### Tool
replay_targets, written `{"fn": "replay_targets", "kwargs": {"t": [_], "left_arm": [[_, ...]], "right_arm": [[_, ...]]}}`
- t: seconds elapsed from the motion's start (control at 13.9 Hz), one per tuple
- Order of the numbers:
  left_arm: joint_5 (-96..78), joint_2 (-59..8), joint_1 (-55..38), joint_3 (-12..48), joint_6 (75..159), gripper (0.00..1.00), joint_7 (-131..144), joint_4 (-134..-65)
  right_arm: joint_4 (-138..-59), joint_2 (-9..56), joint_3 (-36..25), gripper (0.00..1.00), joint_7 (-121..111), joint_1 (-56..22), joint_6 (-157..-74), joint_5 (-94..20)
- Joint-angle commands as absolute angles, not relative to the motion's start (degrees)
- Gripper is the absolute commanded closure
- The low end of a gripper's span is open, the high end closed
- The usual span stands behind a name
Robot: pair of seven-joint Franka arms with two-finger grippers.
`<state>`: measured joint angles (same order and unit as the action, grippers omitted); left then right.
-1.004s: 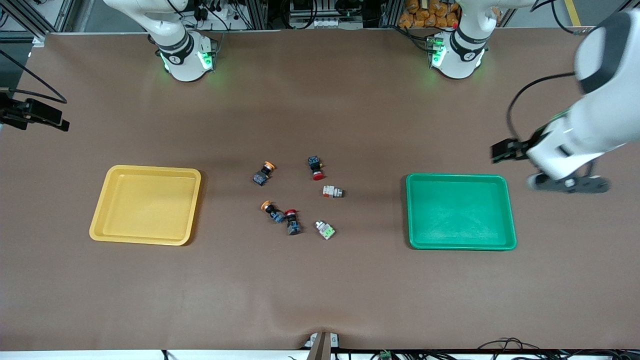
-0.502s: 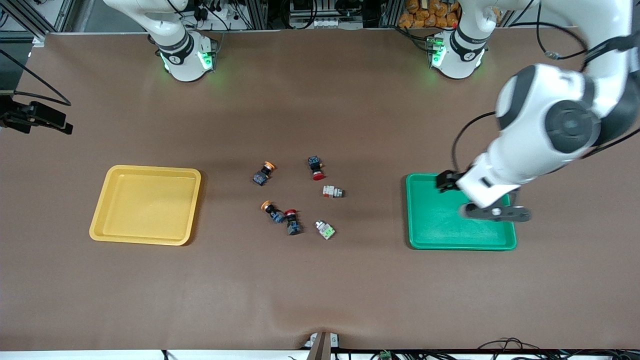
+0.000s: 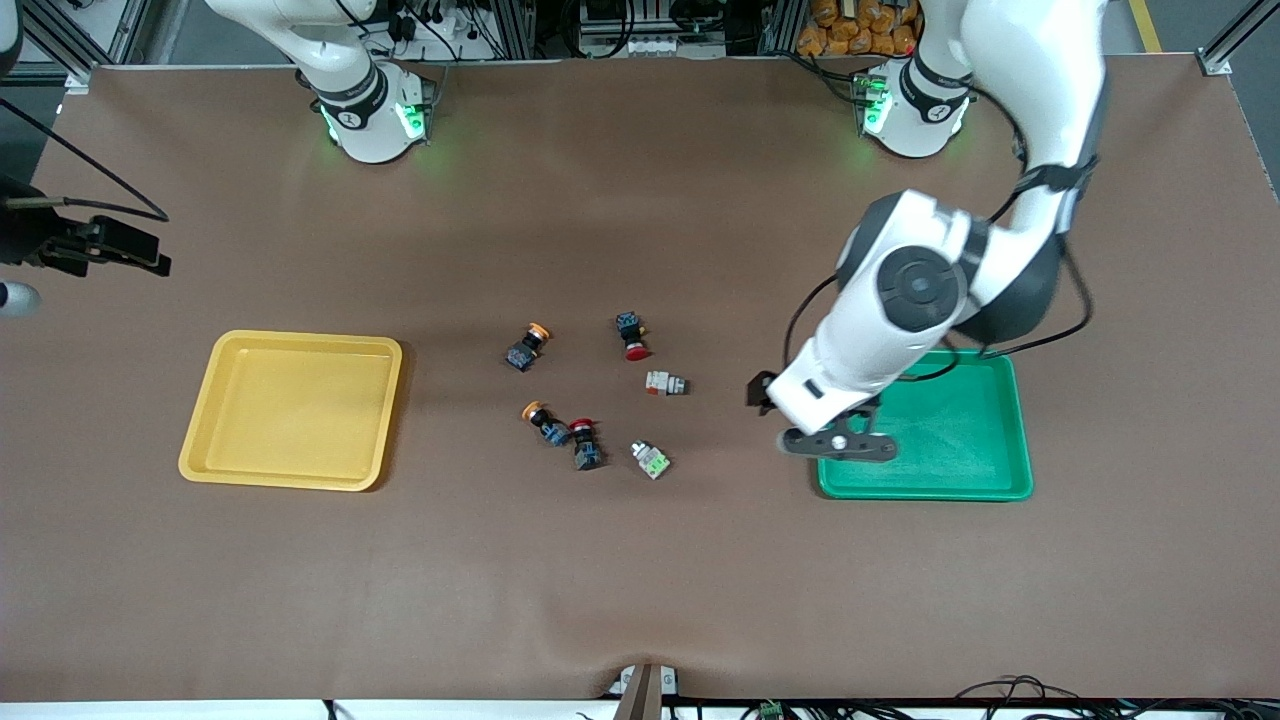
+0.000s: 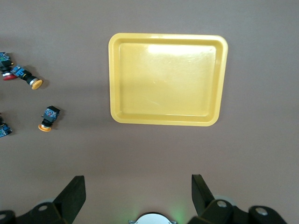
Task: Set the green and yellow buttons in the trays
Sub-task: 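Reach the left gripper to the white button while the right gripper rises, then grasp the white button with the left gripper while the right gripper reaches buttons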
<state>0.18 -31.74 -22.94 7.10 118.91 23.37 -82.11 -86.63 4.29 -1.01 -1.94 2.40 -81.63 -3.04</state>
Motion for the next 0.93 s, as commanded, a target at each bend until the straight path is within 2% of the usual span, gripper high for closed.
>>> {"fn": "replay_targets", "kwargs": {"t": [0.0, 0.43, 0.86], "left_arm": [[0.35, -35.23, -26.53, 6.59, 123.03, 0.00, 27.15, -81.12], [0.18, -40.16, -29.97, 6.68, 132.97, 0.00, 27.42, -81.47], [0.09, -42.63, -32.43, 6.68, 134.56, 0.00, 28.38, -82.17]], "right_arm": [[-86.05, 5.97, -1.06, 0.00, -2.55, 2.55, -81.12, -5.18], [-86.04, 10.63, -1.05, 0.00, -2.64, 1.59, -81.04, -5.10], [-86.13, 15.81, -1.05, 0.00, -2.64, -0.09, -76.82, -5.18]]}}
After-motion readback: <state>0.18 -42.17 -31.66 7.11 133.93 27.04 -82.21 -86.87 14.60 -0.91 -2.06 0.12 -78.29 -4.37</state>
